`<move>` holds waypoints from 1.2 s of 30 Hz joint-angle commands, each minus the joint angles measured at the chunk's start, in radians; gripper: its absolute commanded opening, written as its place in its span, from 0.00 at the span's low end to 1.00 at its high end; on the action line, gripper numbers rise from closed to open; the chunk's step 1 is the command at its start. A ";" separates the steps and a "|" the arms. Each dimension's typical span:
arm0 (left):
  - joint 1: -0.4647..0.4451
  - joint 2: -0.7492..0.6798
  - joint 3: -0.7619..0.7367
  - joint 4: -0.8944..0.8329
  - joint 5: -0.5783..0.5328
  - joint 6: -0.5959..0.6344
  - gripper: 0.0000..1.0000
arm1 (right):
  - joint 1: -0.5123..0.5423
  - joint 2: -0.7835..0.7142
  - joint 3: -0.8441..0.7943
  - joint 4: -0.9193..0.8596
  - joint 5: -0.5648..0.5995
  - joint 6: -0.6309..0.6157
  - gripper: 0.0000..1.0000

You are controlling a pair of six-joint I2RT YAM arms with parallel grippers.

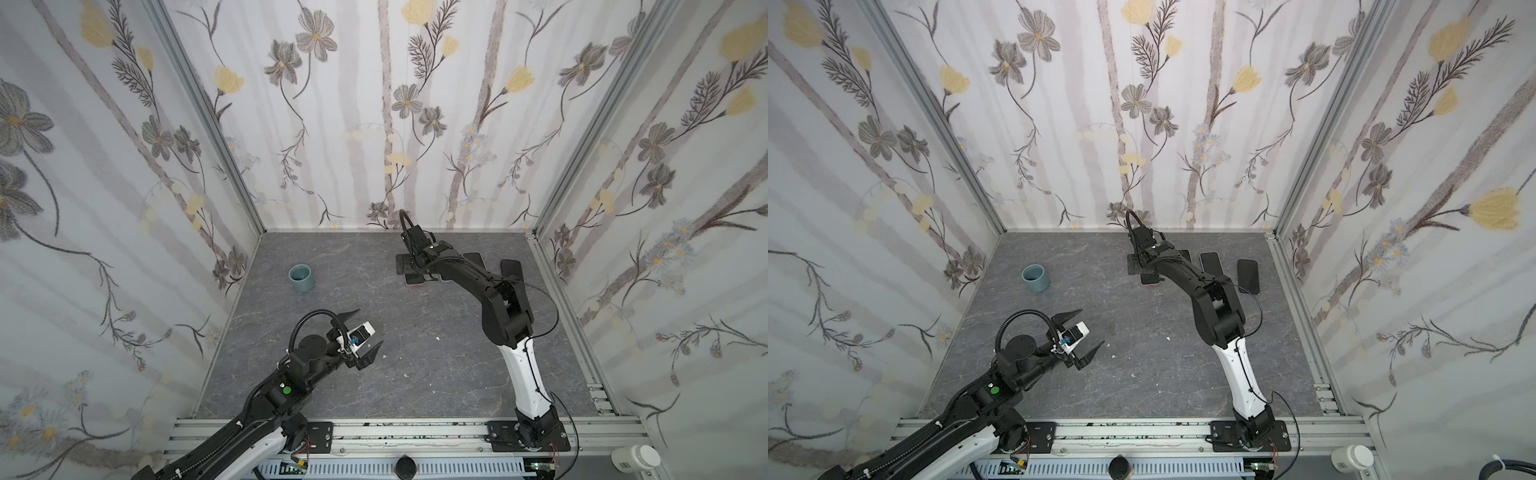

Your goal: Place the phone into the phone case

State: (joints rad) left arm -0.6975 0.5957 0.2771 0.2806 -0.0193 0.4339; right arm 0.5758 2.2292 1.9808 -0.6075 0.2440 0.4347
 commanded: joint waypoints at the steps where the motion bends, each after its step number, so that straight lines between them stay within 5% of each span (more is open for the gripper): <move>1: 0.024 0.019 0.013 0.242 -0.438 -0.260 1.00 | -0.002 -0.114 -0.058 -0.001 0.085 -0.055 1.00; 7: 0.257 0.115 -0.019 0.364 -0.522 -0.482 1.00 | -0.069 -0.515 -0.540 0.408 0.172 -0.195 1.00; 15: 0.436 0.484 -0.088 0.763 -0.565 -0.510 1.00 | -0.306 -0.929 -1.351 1.159 0.138 -0.431 0.99; 24: 0.506 0.868 -0.136 1.182 -0.495 -0.404 1.00 | -0.487 -0.845 -1.712 1.676 -0.146 -0.463 1.00; 29: 0.603 1.051 -0.220 1.494 -0.283 -0.458 1.00 | -0.557 -0.795 -1.692 1.681 -0.322 -0.458 1.00; 32: 0.622 1.026 -0.225 1.458 -0.241 -0.480 1.00 | -0.618 -0.704 -1.803 2.005 -0.374 -0.381 1.00; 36: 0.622 0.999 -0.132 1.255 -0.327 -0.504 1.00 | -0.615 -0.724 -1.794 1.939 -0.236 -0.353 1.00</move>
State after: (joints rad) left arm -0.0776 1.6077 0.0944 1.5433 -0.3145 -0.0319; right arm -0.0475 1.4994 0.1818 1.1801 -0.0334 0.0521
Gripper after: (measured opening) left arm 0.997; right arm 0.996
